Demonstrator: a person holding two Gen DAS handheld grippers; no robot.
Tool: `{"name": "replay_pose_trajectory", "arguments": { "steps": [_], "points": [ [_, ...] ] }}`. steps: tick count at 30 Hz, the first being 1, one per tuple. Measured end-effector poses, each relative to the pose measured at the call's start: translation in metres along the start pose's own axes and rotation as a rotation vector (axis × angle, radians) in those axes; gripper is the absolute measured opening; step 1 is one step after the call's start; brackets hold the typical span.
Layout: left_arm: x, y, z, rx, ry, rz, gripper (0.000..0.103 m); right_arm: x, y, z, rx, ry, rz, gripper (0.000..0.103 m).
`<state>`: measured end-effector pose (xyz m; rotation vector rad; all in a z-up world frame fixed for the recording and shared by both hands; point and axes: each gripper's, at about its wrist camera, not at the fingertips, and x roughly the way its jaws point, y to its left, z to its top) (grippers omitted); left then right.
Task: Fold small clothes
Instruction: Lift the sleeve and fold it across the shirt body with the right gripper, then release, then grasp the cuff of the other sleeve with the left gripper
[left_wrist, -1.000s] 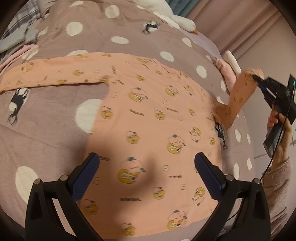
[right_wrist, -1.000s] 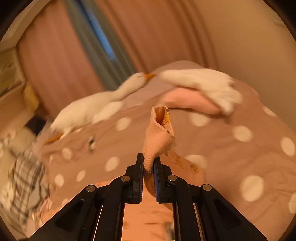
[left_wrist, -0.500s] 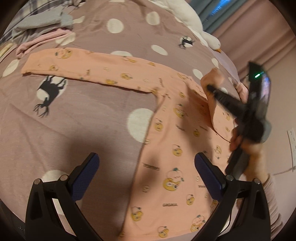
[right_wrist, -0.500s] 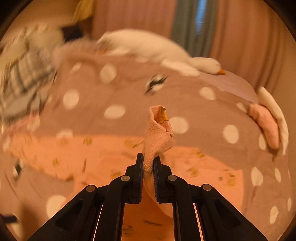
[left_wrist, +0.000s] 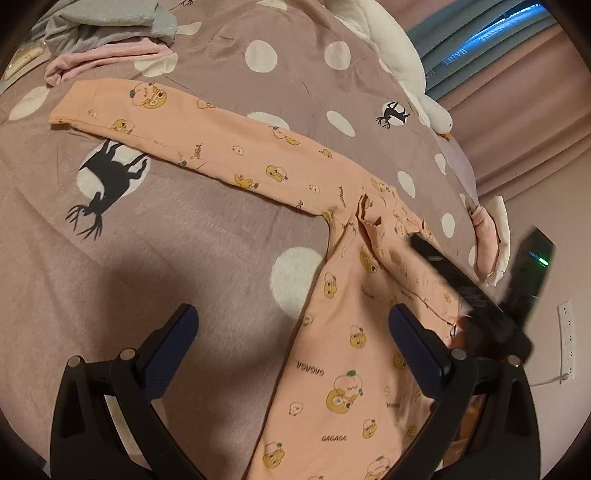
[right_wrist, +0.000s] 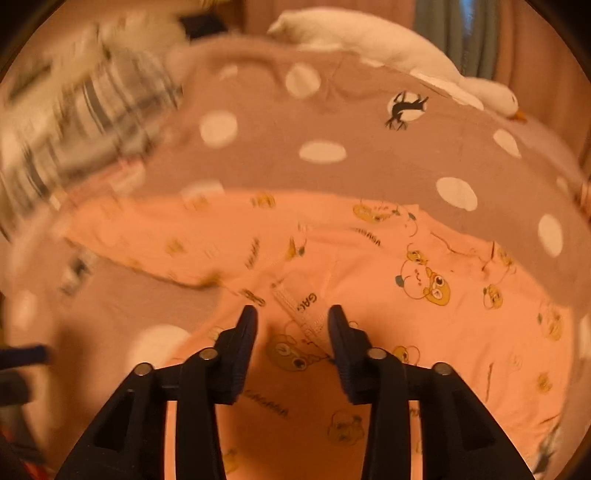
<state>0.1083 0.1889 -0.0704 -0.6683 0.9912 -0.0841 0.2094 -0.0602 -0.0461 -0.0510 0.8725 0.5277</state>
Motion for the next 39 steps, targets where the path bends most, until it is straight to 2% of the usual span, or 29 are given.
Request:
{"name": "replay_pose_trajectory", "arguments": {
  "steps": [2, 5, 7, 8, 12, 15, 17, 18, 20, 24, 29, 31, 32, 36, 39],
  "points": [
    [0.002, -0.004, 0.002, 0.019, 0.003, 0.015, 0.103, -0.016, -0.025, 0.002, 0.121, -0.06, 0.062, 0.054],
    [0.007, -0.007, 0.006, 0.041, 0.011, 0.029, 0.103, -0.01, -0.044, 0.003, 0.214, -0.063, 0.04, 0.053],
    [0.007, -0.004, 0.009, 0.034, 0.005, 0.012, 0.103, 0.004, -0.043, 0.003, 0.201, -0.036, -0.001, 0.039],
    [0.006, -0.001, 0.011, 0.024, 0.001, 0.006, 0.102, 0.01, -0.039, 0.003, 0.184, -0.023, -0.005, 0.028],
    [0.0, 0.025, 0.019, -0.06, -0.013, 0.001, 0.103, 0.038, -0.006, 0.005, 0.116, -0.009, -0.024, 0.015],
    [-0.011, 0.052, 0.026, -0.137, -0.031, -0.025, 0.103, 0.06, 0.012, 0.006, 0.097, 0.008, -0.027, 0.015],
    [-0.02, 0.07, 0.032, -0.177, -0.055, -0.042, 0.103, 0.074, 0.021, -0.001, 0.079, 0.08, -0.014, 0.015],
    [-0.024, 0.077, 0.035, -0.193, -0.067, -0.046, 0.103, 0.076, 0.029, -0.005, 0.044, 0.087, -0.008, 0.015],
    [-0.032, 0.095, 0.042, -0.24, -0.093, -0.066, 0.103, 0.066, 0.047, -0.01, -0.045, 0.079, 0.033, 0.015],
    [-0.04, 0.128, 0.06, -0.34, -0.147, -0.114, 0.103, 0.035, 0.052, -0.024, -0.076, 0.054, 0.095, 0.015],
    [-0.033, 0.164, 0.081, -0.477, -0.196, -0.203, 0.102, -0.008, 0.033, -0.042, -0.004, 0.011, 0.153, 0.016],
    [-0.027, 0.176, 0.09, -0.522, -0.207, -0.232, 0.102, -0.02, 0.024, -0.05, 0.027, -0.01, 0.153, 0.02],
    [-0.025, 0.18, 0.094, -0.534, -0.215, -0.241, 0.102, -0.029, 0.017, -0.055, 0.042, -0.018, 0.141, 0.025],
    [-0.025, 0.196, 0.103, -0.587, -0.266, -0.245, 0.102, -0.048, 0.003, -0.066, 0.092, -0.045, 0.101, 0.028],
    [-0.027, 0.199, 0.113, -0.587, -0.302, -0.23, 0.101, -0.059, -0.008, -0.071, 0.142, -0.072, 0.096, 0.028]
  ]
}}
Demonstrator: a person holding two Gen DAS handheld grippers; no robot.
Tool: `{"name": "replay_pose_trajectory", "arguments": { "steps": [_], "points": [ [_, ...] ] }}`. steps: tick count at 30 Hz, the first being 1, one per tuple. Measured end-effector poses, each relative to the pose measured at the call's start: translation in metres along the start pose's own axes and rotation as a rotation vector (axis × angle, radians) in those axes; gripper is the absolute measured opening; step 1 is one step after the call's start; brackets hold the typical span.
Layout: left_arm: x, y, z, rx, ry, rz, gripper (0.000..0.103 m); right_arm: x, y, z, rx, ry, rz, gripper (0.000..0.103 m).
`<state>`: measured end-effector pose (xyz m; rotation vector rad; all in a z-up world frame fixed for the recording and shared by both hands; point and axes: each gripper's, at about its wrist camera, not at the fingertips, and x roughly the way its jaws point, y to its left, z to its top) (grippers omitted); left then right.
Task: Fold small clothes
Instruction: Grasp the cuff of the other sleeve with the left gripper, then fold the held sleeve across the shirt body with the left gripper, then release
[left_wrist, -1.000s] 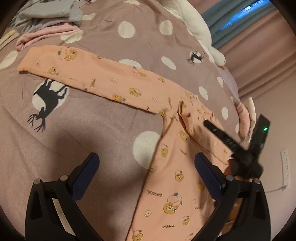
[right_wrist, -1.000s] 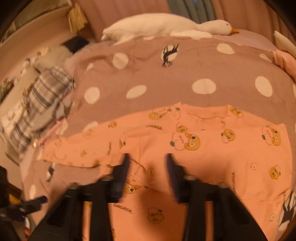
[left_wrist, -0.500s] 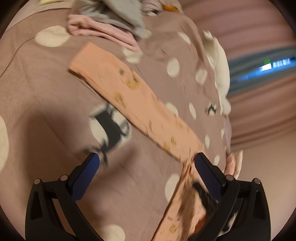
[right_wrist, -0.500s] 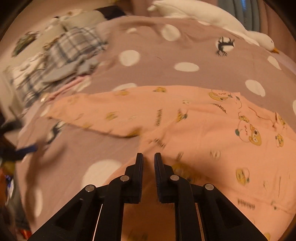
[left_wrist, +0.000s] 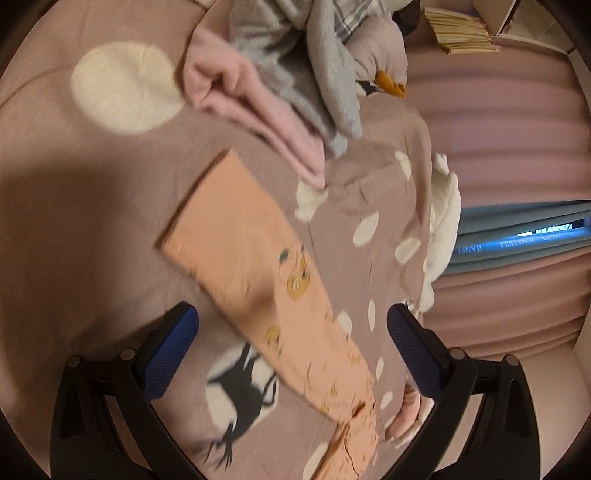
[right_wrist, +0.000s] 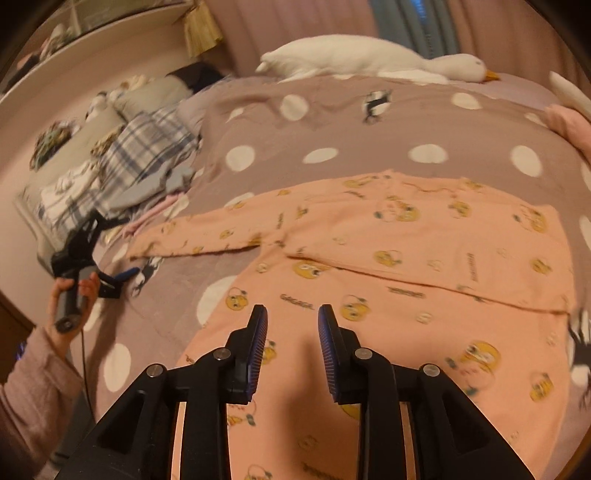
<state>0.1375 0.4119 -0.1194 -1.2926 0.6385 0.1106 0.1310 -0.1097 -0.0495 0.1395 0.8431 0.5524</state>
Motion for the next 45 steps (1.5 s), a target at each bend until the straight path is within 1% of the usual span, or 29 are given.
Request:
{"name": "replay_pose_trajectory", "arguments": {
  "steps": [2, 3, 4, 5, 6, 7, 8, 9, 10, 11, 14, 16, 18, 19, 22, 25, 27, 28, 32, 35, 39, 40, 43, 44, 45],
  "points": [
    [0.003, -0.001, 0.007, 0.002, -0.016, 0.02, 0.1, -0.008, -0.005, -0.002, 0.033, -0.019, -0.011, 0.028],
    [0.006, -0.002, 0.009, 0.004, -0.026, 0.033, 0.097, -0.012, -0.008, -0.003, 0.047, -0.03, -0.018, 0.028],
    [0.009, -0.003, 0.013, 0.002, -0.039, 0.052, 0.093, -0.015, -0.01, -0.005, 0.057, -0.038, -0.03, 0.028],
    [0.01, -0.003, 0.015, 0.002, -0.049, 0.066, 0.085, -0.018, -0.012, -0.006, 0.064, -0.045, -0.045, 0.028],
    [0.011, -0.005, 0.017, 0.003, -0.063, 0.092, 0.077, -0.02, -0.013, -0.008, 0.066, -0.047, -0.055, 0.028],
    [0.014, -0.004, 0.019, 0.003, -0.064, 0.123, 0.056, -0.021, -0.015, -0.01, 0.07, -0.048, -0.065, 0.028],
    [0.018, -0.004, 0.021, 0.0, -0.057, 0.149, 0.045, -0.022, -0.017, -0.012, 0.074, -0.043, -0.072, 0.028],
    [0.022, -0.003, 0.021, -0.005, -0.043, 0.178, 0.024, -0.022, -0.019, -0.014, 0.077, -0.037, -0.082, 0.028],
    [0.026, -0.001, 0.022, -0.004, -0.024, 0.211, 0.01, -0.023, -0.02, -0.017, 0.08, -0.035, -0.093, 0.028],
    [0.027, -0.001, 0.021, 0.006, -0.018, 0.229, 0.006, -0.024, -0.022, -0.019, 0.082, -0.031, -0.103, 0.028],
    [0.02, -0.013, 0.016, 0.08, -0.026, 0.265, 0.006, -0.026, -0.028, -0.024, 0.104, -0.025, -0.113, 0.028],
    [0.014, -0.03, 0.011, 0.148, -0.033, 0.261, 0.005, -0.029, -0.031, -0.027, 0.117, -0.03, -0.118, 0.028],
    [0.01, -0.052, 0.004, 0.214, -0.033, 0.237, 0.005, -0.031, -0.034, -0.029, 0.128, -0.035, -0.12, 0.028],
    [0.006, -0.069, -0.001, 0.261, -0.03, 0.21, 0.005, -0.033, -0.035, -0.03, 0.134, -0.038, -0.12, 0.028],
    [0.003, -0.108, -0.017, 0.357, -0.016, 0.131, 0.005, -0.037, -0.04, -0.032, 0.154, -0.052, -0.116, 0.028],
    [0.008, -0.155, -0.049, 0.475, 0.024, 0.058, 0.005, -0.043, -0.045, -0.036, 0.173, -0.066, -0.114, 0.028],
    [0.014, -0.176, -0.071, 0.53, 0.057, 0.025, 0.005, -0.047, -0.049, -0.039, 0.183, -0.071, -0.115, 0.028],
    [0.02, -0.19, -0.089, 0.568, 0.085, 0.007, 0.005, -0.049, -0.051, -0.04, 0.19, -0.073, -0.116, 0.028],
    [0.046, -0.226, -0.144, 0.669, 0.184, -0.024, 0.005, -0.058, -0.063, -0.046, 0.226, -0.087, -0.12, 0.028],
    [0.071, -0.247, -0.194, 0.762, 0.247, -0.02, 0.005, -0.067, -0.073, -0.051, 0.25, -0.099, -0.128, 0.028],
    [0.104, -0.26, -0.259, 0.855, 0.333, 0.0, 0.005, -0.076, -0.087, -0.058, 0.285, -0.109, -0.145, 0.028],
    [0.117, -0.26, -0.279, 0.889, 0.355, 0.015, 0.005, -0.077, -0.091, -0.06, 0.297, -0.109, -0.148, 0.028],
    [0.147, -0.254, -0.323, 0.975, 0.4, 0.072, 0.007, -0.081, -0.102, -0.067, 0.327, -0.106, -0.16, 0.029],
    [0.163, -0.25, -0.333, 1.002, 0.419, 0.1, 0.007, -0.081, -0.105, -0.069, 0.337, -0.104, -0.164, 0.029],
    [0.173, -0.245, -0.343, 1.019, 0.439, 0.129, 0.011, -0.082, -0.108, -0.07, 0.348, -0.102, -0.167, 0.029]
  ]
}}
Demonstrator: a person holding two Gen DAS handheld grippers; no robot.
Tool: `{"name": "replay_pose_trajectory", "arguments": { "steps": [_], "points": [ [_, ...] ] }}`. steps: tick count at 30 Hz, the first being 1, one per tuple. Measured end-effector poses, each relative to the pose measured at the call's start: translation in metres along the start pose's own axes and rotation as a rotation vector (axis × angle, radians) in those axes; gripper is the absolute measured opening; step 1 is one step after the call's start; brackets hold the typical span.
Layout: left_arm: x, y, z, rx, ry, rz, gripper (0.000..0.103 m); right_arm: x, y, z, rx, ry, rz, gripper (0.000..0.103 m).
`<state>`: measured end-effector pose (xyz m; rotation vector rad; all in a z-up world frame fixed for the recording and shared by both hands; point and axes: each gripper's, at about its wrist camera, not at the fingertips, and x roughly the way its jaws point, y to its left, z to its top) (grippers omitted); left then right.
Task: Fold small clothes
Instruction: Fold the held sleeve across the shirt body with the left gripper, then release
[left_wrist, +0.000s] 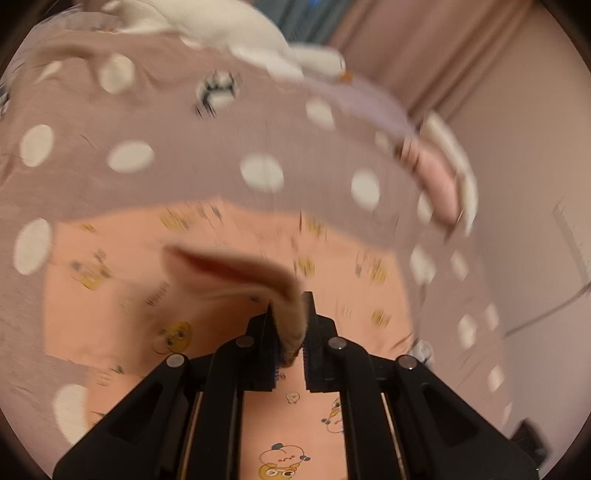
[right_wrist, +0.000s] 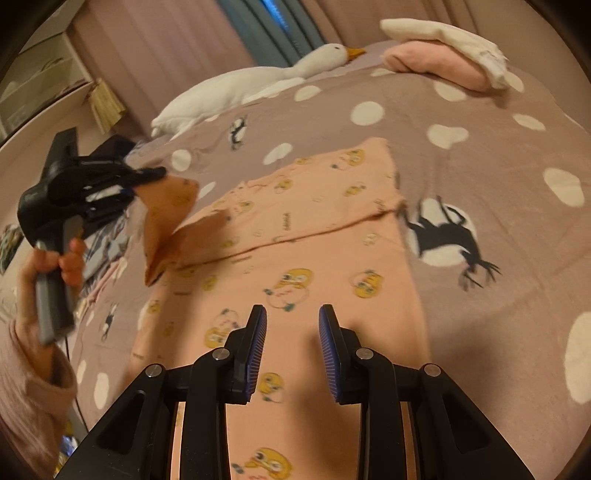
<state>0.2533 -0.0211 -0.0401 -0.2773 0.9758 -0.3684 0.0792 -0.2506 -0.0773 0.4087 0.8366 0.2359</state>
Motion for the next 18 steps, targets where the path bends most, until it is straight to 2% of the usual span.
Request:
{"name": "replay_pose_trajectory", "arguments": {
  "steps": [2, 3, 4, 5, 9, 13, 18],
  "points": [
    [0.033, -0.004, -0.011, -0.006, 0.109, -0.002, 0.034, 0.0, -0.006, -0.001, 0.023, 0.007, -0.005, 0.03],
    [0.042, -0.002, -0.015, -0.019, 0.144, -0.006, 0.04, 0.0, -0.009, -0.001, 0.034, 0.011, -0.005, 0.032],
    [0.05, -0.002, -0.019, -0.029, 0.173, -0.002, 0.054, 0.0, -0.011, -0.001, 0.046, 0.011, -0.004, 0.035],
    [0.057, -0.003, -0.023, -0.03, 0.199, 0.006, 0.063, -0.001, -0.013, -0.002, 0.054, 0.008, -0.002, 0.038],
    [0.048, -0.003, -0.032, 0.008, 0.211, -0.024, 0.064, -0.003, -0.016, -0.001, 0.067, 0.004, 0.011, 0.04],
    [0.009, 0.011, -0.043, 0.02, 0.133, -0.066, 0.075, 0.009, -0.013, 0.008, 0.075, 0.023, 0.052, 0.04],
    [-0.032, 0.048, -0.061, 0.013, 0.061, -0.01, 0.078, 0.041, 0.006, 0.034, 0.054, 0.053, 0.137, 0.04]
  ]
}}
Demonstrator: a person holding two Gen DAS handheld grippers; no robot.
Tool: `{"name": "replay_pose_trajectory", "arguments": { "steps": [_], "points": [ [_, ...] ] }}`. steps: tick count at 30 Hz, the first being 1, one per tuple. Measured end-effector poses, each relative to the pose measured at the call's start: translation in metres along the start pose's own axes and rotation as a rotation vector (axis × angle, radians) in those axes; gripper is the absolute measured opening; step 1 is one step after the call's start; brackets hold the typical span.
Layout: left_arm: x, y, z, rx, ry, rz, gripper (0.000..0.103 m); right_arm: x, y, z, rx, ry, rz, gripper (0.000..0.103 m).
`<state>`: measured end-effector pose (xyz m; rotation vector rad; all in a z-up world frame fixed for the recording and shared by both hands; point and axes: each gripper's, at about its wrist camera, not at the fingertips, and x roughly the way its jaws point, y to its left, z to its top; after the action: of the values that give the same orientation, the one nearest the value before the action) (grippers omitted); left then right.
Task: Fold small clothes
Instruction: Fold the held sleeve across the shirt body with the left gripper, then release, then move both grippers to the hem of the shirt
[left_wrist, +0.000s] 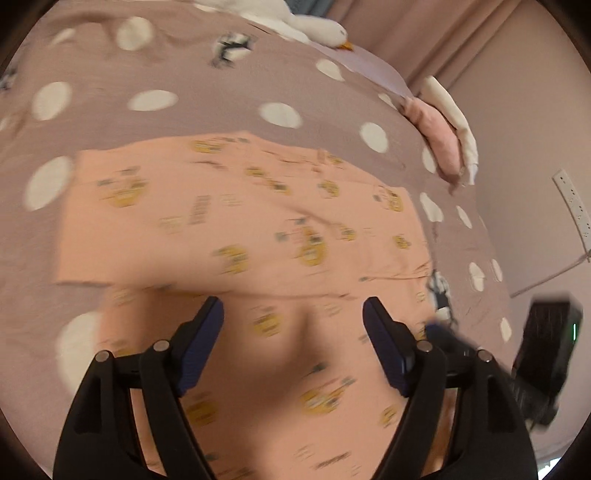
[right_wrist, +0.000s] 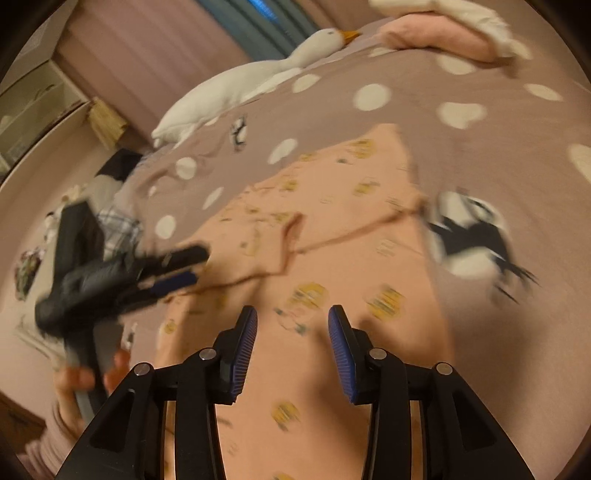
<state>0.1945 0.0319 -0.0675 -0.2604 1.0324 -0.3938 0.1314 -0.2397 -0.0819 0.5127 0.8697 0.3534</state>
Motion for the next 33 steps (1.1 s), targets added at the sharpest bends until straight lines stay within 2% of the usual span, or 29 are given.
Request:
{"name": "replay_pose_trajectory", "arguments": {
  "steps": [5, 9, 14, 15, 16, 17, 18, 21, 27, 30, 33],
  "points": [
    [-0.028, 0.035, -0.023, -0.036, -0.045, 0.087, 0.078, 0.051, 0.012, 0.029, 0.002, 0.057, 0.026, 0.04],
    [-0.046, 0.061, -0.037, -0.06, -0.06, 0.13, 0.078, 0.088, 0.017, 0.041, -0.016, 0.089, -0.063, 0.04],
    [-0.058, 0.082, -0.043, -0.096, -0.074, 0.15, 0.078, 0.101, 0.022, 0.043, -0.036, 0.101, -0.086, 0.04],
    [-0.059, 0.085, -0.044, -0.103, -0.076, 0.149, 0.078, 0.102, 0.028, 0.043, -0.068, 0.096, -0.097, 0.028],
    [-0.06, 0.088, -0.043, -0.115, -0.077, 0.147, 0.078, 0.103, 0.031, 0.043, -0.089, 0.098, -0.107, 0.022],
    [-0.06, 0.089, -0.043, -0.121, -0.078, 0.145, 0.078, 0.106, 0.036, 0.044, -0.112, 0.099, -0.124, 0.009],
    [-0.06, 0.089, -0.042, -0.124, -0.081, 0.142, 0.078, 0.107, 0.04, 0.046, -0.134, 0.098, -0.139, 0.006],
    [-0.06, 0.089, -0.042, -0.126, -0.085, 0.137, 0.078, 0.093, 0.048, 0.056, -0.171, 0.058, -0.137, 0.005],
    [-0.056, 0.093, -0.039, -0.137, -0.078, 0.132, 0.078, 0.019, 0.045, 0.09, -0.129, -0.11, -0.053, 0.005],
    [-0.052, 0.09, -0.034, -0.129, -0.075, 0.131, 0.078, 0.004, 0.028, 0.098, -0.109, -0.137, -0.092, 0.005],
    [-0.047, 0.084, -0.023, -0.104, -0.081, 0.133, 0.078, 0.006, 0.0, 0.099, -0.066, -0.119, -0.174, 0.005]
  ]
}}
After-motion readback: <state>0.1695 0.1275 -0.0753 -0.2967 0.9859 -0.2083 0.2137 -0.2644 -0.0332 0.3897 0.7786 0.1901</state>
